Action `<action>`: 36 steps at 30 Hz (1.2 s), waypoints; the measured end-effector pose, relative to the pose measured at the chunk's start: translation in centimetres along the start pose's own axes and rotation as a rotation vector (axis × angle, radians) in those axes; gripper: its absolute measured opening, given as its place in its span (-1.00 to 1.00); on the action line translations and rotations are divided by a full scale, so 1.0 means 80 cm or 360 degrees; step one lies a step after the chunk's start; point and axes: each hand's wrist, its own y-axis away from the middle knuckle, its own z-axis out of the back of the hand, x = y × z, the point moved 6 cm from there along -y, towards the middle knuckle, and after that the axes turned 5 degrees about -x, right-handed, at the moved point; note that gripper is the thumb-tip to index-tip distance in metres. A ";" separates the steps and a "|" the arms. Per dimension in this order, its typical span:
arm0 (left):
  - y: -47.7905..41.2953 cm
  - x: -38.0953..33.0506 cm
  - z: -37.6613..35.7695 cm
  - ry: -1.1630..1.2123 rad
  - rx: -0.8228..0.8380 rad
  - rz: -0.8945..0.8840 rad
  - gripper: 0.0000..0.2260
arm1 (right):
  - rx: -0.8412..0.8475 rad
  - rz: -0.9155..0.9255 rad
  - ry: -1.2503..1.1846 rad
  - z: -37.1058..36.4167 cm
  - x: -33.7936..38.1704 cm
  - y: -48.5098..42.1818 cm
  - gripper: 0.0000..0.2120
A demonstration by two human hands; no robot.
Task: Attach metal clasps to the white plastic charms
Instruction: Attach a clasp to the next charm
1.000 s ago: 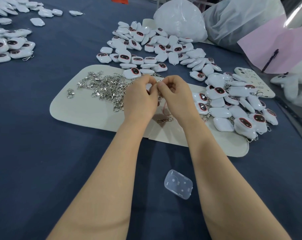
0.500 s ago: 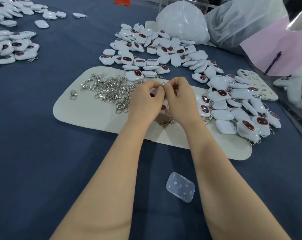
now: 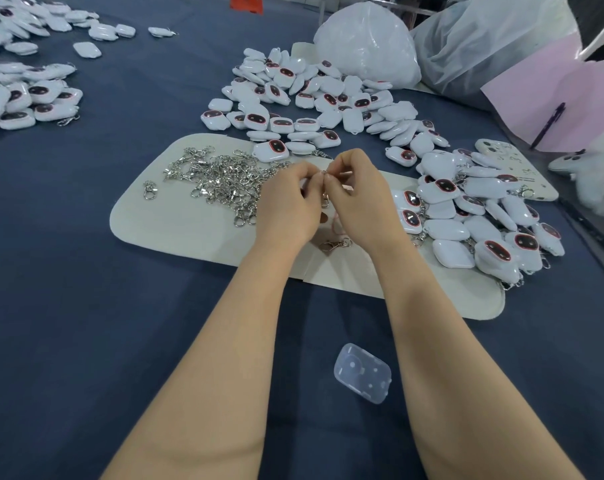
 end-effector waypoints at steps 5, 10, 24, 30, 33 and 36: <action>-0.001 -0.004 0.000 0.0083 0.0042 -0.0050 -0.83 | -0.0066 -0.0054 -0.0141 0.005 0.000 0.000 -0.94; 0.000 -0.004 -0.001 0.0111 0.0026 -0.0053 -0.83 | -0.0058 -0.0057 -0.0144 0.005 0.000 0.001 -0.96; -0.003 0.006 -0.003 0.0463 0.0075 0.0206 -0.83 | -0.0108 0.0101 0.0005 0.003 0.009 0.002 -0.91; -0.001 0.010 0.002 0.0580 -0.0079 0.0340 -0.96 | -0.0213 -0.0028 0.0048 0.011 0.001 0.002 -0.94; 0.001 0.008 0.002 0.0627 -0.0099 0.0332 -0.93 | -0.0172 -0.0045 0.0097 0.008 0.001 0.002 -0.94; 0.001 0.007 0.001 0.0612 -0.0078 0.0309 -0.89 | -0.0159 -0.0038 0.0110 0.005 0.000 0.001 -0.93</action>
